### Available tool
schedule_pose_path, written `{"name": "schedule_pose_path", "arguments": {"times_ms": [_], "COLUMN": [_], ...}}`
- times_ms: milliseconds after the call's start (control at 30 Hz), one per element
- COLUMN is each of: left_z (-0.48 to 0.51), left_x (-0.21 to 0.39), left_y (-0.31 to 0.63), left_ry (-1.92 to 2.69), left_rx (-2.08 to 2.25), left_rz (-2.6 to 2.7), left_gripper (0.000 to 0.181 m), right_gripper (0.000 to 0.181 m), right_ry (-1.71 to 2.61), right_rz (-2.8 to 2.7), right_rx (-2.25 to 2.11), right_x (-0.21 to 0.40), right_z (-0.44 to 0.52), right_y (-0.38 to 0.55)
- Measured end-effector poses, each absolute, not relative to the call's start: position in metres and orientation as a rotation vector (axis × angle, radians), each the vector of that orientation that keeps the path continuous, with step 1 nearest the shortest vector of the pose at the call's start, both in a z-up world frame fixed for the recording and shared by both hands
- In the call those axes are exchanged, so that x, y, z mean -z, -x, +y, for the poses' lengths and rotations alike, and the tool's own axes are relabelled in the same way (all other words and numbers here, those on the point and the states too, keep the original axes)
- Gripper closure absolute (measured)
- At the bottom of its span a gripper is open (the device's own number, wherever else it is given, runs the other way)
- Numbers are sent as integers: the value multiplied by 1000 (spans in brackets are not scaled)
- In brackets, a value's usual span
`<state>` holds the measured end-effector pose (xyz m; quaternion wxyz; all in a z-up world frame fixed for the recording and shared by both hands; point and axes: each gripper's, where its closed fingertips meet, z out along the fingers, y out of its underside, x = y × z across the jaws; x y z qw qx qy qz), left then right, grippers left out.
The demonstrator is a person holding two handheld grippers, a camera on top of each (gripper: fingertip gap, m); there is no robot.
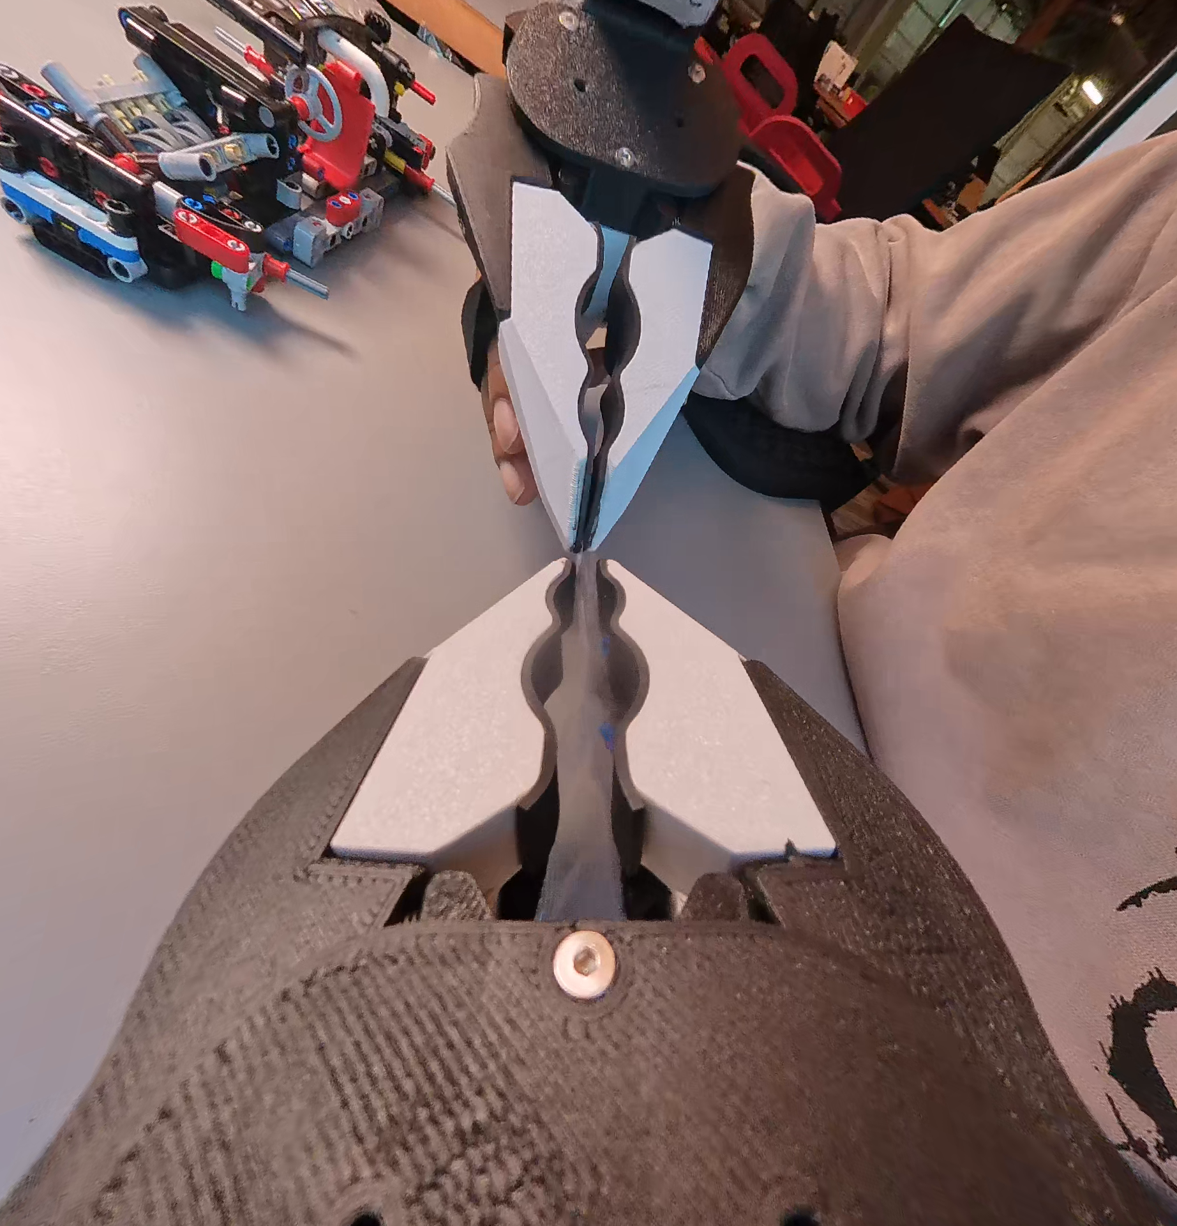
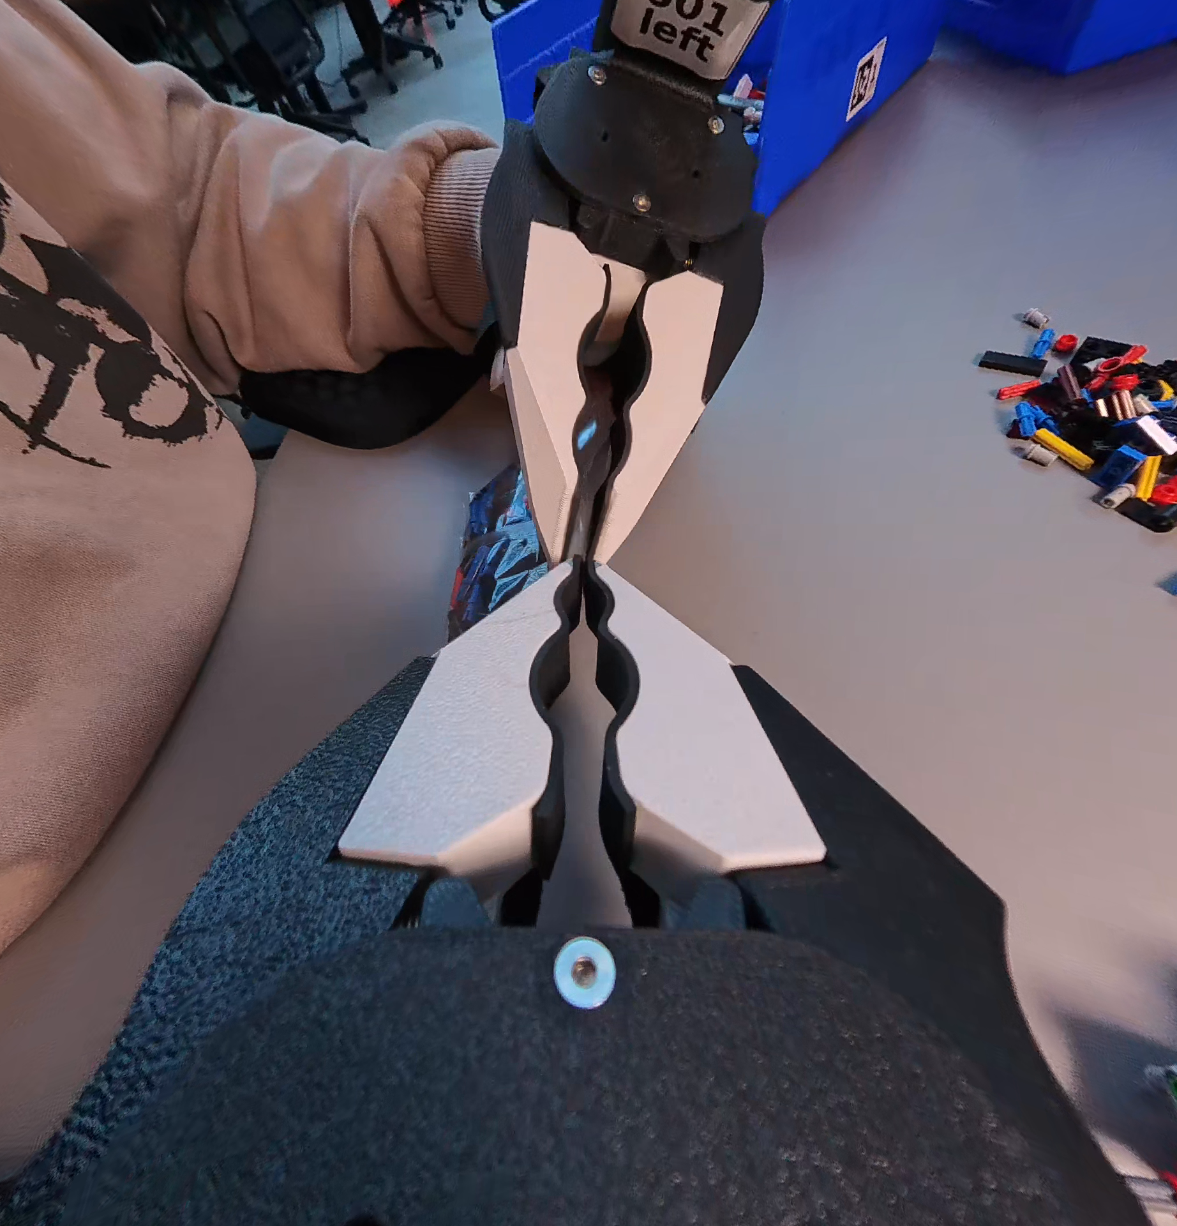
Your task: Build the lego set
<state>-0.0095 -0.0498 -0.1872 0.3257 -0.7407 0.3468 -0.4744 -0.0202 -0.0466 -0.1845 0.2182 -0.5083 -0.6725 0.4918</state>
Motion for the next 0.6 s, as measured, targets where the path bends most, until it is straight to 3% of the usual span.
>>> {"name": "schedule_pose_path", "arguments": {"times_ms": [600], "left_z": [-56], "left_x": [192], "left_y": [8], "left_ry": [1986], "left_rx": [1288], "left_rz": [931], "left_gripper": [181], "right_gripper": [181], "right_ry": [1325], "right_rz": [-1942], "right_rx": [-1239], "right_x": [188], "right_z": [-52], "right_y": [15]}}
